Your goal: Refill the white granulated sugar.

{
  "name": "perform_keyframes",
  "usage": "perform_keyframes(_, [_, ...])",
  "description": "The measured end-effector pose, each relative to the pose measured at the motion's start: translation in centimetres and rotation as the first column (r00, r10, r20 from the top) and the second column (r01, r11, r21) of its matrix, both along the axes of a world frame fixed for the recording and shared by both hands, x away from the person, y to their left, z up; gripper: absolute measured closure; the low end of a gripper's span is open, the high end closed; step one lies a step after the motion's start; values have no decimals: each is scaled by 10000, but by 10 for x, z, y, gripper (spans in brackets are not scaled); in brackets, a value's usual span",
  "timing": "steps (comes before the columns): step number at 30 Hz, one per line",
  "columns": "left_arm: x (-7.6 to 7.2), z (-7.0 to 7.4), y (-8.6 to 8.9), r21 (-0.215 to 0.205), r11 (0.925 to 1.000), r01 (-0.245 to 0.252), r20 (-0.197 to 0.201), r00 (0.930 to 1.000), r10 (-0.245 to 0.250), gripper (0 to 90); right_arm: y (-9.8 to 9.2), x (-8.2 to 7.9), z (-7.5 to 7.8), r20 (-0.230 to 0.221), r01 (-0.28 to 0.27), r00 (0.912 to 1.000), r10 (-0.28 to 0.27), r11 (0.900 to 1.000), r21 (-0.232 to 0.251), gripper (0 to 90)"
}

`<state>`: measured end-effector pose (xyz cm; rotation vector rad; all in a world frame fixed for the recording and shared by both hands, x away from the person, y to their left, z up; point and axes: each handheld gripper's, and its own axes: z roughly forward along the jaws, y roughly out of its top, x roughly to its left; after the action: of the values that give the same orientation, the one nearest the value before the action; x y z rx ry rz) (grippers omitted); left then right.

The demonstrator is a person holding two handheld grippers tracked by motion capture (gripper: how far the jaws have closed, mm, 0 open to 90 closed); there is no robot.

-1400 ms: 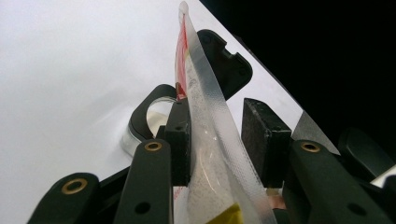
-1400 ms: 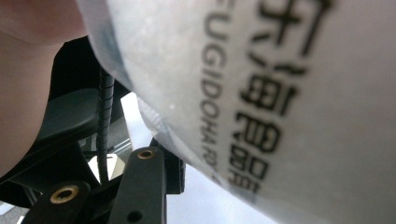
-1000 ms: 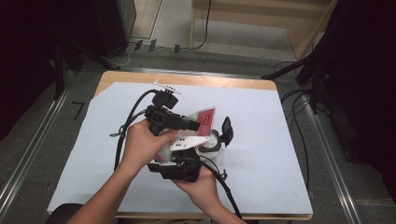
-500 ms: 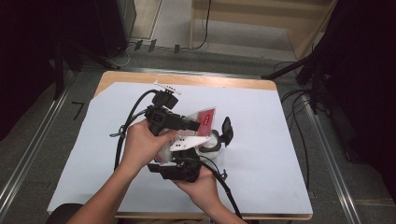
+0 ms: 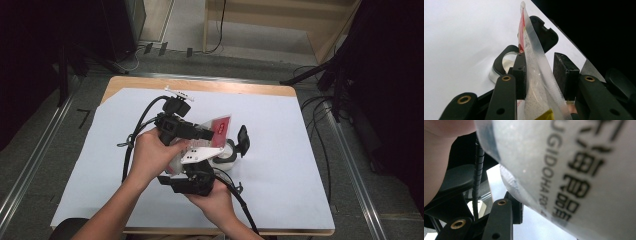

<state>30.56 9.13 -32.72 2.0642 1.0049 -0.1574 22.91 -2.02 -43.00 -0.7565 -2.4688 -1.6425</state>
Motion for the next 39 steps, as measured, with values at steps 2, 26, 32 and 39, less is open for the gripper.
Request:
perform_keyframes(2, [0,0,0,61,10000,17,18,10000,-17,654,0,0,0,-78,21,10000,-21,10000,-13,632])
perform_keyframes(26, [0,-1,-1,90,9999,56,18,10000,-56,654,0,0,-1,-97,63,9999,-64,9999,-87,633])
perform_keyframes(32, [0,-1,-1,86,10000,48,-6,10000,-47,654,0,0,-1,-100,53,9999,-54,9999,-96,633])
perform_keyframes(39, [1,-2,0,42,9999,98,14,10000,-98,653,0,0,-1,-158,41,9999,-43,9999,-119,633])
